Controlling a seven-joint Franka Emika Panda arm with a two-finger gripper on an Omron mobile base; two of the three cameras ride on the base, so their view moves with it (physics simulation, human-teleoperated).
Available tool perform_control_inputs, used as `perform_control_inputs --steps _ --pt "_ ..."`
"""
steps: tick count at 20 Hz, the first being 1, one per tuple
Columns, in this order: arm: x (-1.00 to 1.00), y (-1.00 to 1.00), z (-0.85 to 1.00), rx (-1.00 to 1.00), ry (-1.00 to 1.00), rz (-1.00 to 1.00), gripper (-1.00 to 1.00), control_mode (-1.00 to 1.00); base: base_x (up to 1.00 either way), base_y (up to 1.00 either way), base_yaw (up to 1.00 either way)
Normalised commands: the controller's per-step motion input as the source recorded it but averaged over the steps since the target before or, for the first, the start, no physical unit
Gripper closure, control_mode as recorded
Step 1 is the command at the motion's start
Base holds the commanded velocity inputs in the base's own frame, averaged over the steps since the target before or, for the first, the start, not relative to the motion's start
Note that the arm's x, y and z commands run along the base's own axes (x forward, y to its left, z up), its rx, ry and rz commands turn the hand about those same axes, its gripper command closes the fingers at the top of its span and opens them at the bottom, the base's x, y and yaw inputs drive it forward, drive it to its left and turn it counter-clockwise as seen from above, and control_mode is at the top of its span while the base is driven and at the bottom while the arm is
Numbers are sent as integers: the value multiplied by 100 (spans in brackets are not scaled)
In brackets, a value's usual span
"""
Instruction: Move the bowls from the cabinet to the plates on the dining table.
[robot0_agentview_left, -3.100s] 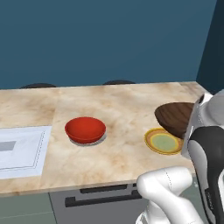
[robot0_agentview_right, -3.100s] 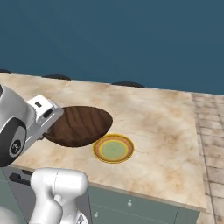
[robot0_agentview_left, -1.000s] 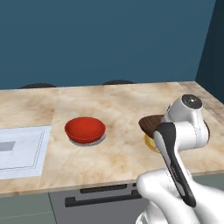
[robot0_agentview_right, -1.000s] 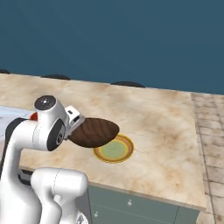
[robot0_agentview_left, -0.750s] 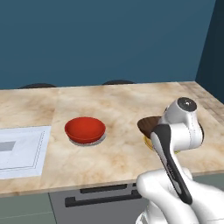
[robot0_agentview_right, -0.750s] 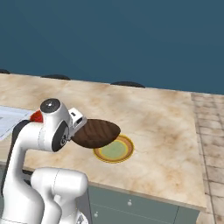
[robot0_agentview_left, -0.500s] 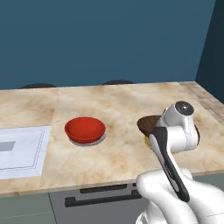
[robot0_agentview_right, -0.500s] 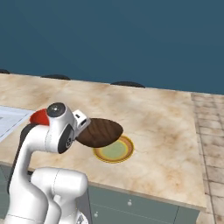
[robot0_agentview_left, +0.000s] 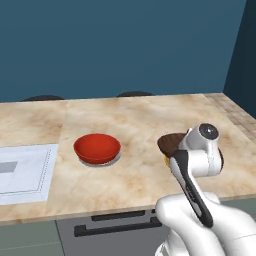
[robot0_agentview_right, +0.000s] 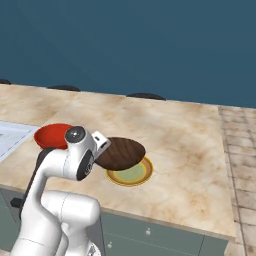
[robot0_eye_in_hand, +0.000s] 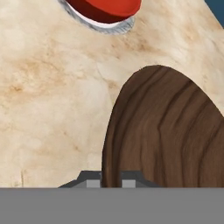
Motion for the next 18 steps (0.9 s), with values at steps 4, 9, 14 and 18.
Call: perform_control_inputs --steps 4,9,14,18 --pt "14 -17 -11 0 0 0 100 -100 0 0 0" --pt "15 -12 -5 0 0 0 100 -100 0 0 0" --pt "14 -1 -8 0 6 0 100 -100 0 0 0" --pt "12 0 -28 0 5 0 100 -100 0 0 0"
